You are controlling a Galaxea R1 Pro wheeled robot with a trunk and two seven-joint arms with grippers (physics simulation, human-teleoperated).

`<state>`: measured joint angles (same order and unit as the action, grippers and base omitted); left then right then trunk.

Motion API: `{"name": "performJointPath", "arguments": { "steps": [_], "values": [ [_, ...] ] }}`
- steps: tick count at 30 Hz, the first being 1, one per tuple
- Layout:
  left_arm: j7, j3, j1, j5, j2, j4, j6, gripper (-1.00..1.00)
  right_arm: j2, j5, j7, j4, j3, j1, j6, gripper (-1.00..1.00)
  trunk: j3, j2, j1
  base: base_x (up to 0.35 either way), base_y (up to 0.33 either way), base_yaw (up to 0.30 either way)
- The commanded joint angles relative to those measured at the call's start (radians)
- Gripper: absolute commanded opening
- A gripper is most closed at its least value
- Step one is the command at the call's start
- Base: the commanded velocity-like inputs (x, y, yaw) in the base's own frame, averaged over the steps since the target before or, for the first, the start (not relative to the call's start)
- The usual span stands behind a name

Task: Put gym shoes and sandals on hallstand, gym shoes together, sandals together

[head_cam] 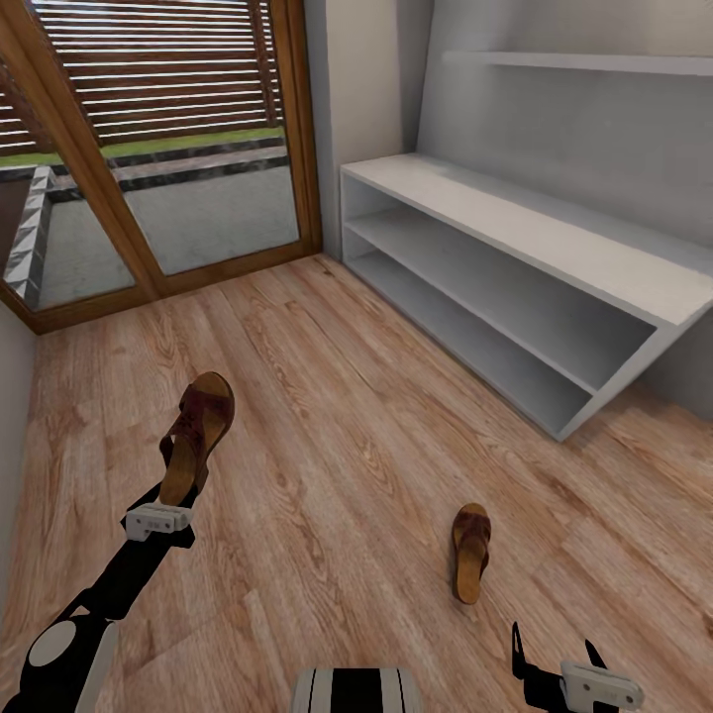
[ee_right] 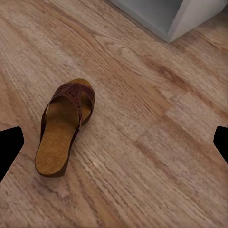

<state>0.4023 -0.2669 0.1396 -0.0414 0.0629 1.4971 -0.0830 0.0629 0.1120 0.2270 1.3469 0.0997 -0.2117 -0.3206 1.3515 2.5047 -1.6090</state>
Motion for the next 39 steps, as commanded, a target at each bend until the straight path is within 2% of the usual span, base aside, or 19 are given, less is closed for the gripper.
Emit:
{"name": "performJointPath", "arguments": {
  "steps": [1,39],
  "values": [
    [0.000,0.000,0.000,0.003,0.000,0.000,-0.001,-1.00,0.000,0.000,0.000,0.000,0.000,0.000,0.000,1.00,0.000,0.000,0.000,0.000,0.000,-0.004],
    [0.001,0.000,0.000,0.003,-0.001,0.000,-0.001,-1.00,0.000,-0.001,0.001,0.000,0.001,0.000,0.000,1.00,0.000,0.000,0.000,-0.052,0.052,-0.001]
  ]
}}
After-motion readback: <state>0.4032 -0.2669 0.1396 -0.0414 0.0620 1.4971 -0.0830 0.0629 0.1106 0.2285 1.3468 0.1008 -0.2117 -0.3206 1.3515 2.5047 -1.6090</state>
